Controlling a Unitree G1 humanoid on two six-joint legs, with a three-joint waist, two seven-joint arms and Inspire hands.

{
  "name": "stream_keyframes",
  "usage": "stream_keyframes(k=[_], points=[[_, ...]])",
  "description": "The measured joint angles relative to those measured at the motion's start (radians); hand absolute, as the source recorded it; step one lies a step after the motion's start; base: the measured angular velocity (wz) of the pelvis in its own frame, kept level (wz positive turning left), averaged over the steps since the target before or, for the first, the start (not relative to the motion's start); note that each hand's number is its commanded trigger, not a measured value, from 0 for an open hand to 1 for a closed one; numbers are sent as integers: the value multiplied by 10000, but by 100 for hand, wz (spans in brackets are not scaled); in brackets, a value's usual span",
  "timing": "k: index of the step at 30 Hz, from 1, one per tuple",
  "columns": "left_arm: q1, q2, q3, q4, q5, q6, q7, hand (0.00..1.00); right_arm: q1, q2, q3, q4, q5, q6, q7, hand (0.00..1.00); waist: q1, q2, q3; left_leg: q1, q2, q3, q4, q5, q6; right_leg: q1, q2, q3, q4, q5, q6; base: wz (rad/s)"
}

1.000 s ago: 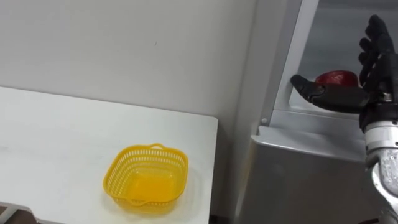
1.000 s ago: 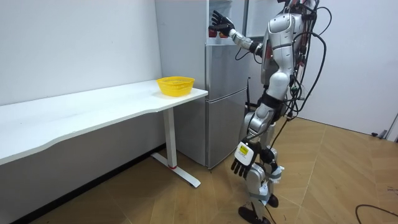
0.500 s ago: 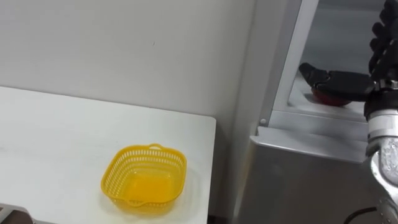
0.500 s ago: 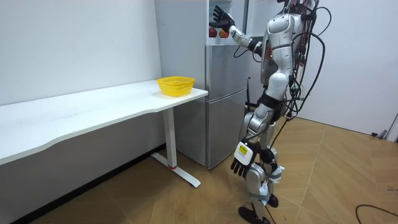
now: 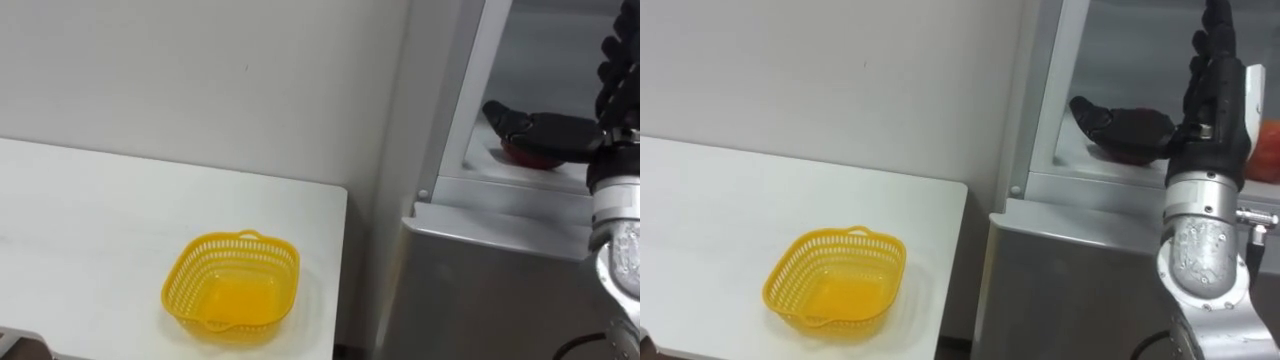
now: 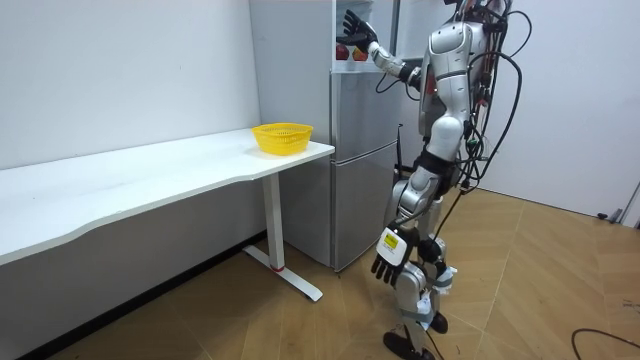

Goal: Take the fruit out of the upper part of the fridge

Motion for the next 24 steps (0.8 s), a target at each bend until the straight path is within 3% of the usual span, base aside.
stream_keyframes(k=[17, 24], points=[[-10, 35, 5, -23, 1, 4, 10, 0, -2, -12, 23, 539, -62, 13, 647, 0, 61, 71, 41, -23, 1, -38, 3, 0, 0, -33, -12, -76, 5, 0, 0, 0], [-33, 160, 2, -20, -3, 12, -1, 0, -146, -275, 39, 1304, -63, 223, 995, 0, 64, 68, 33, -37, 0, -116, 2, 1, -1, -13, -23, -207, 3, 0, 0, 2]])
